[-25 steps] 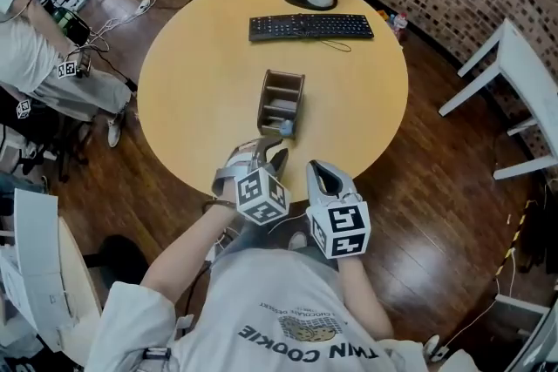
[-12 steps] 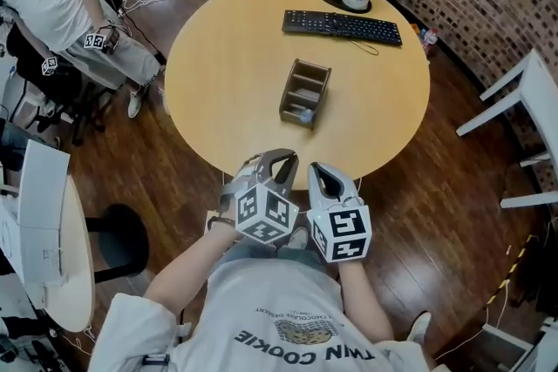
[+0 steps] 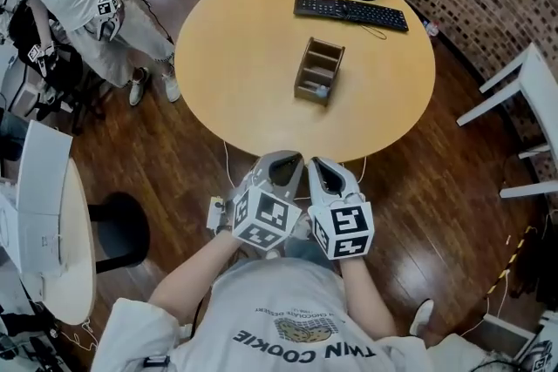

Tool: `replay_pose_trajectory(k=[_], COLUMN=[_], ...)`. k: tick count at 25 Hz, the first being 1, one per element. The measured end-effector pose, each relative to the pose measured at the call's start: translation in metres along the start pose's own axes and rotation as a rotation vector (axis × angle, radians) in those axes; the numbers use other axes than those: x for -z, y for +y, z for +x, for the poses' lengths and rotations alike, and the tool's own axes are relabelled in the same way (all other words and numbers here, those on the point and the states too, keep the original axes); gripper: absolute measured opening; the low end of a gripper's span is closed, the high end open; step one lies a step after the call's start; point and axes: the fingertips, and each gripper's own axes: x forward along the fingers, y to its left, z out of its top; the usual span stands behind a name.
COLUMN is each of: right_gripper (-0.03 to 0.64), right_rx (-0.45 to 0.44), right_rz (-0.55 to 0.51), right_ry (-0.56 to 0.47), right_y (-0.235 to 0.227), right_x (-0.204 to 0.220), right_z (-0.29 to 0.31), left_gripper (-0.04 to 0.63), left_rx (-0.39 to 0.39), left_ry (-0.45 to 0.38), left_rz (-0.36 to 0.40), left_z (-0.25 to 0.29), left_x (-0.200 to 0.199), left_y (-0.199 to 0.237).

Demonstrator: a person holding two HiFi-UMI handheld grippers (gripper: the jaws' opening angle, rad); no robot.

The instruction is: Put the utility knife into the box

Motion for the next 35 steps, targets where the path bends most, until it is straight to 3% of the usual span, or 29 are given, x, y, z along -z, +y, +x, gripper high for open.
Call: replay_pose_trajectory(k=[12,21,35], right_gripper=[0.002,0.002,0.002], right_rx=[0.041,0.107,0.080], right_rz=[-0.023,-0.020,-0.006], right_ry=[-0.020,-0.037,-0.061], right_y=[0.082,0.112,0.112], right_x=[0.020,0.026,0.050], right_z=[-0.053,-0.098,-0.182], left_gripper=[0.008,0.008,0.006], left_rx=[0.006,0.023,-0.065], left_ry=[-0.084,-0.152,-0.212], left_rz=[-0.169,-0.272,-0.307], left_z=[-0.093,-0.134,-0.166], left_x=[0.033,0.037,0.019], left_y=[-0.031,-0.059,-0.134])
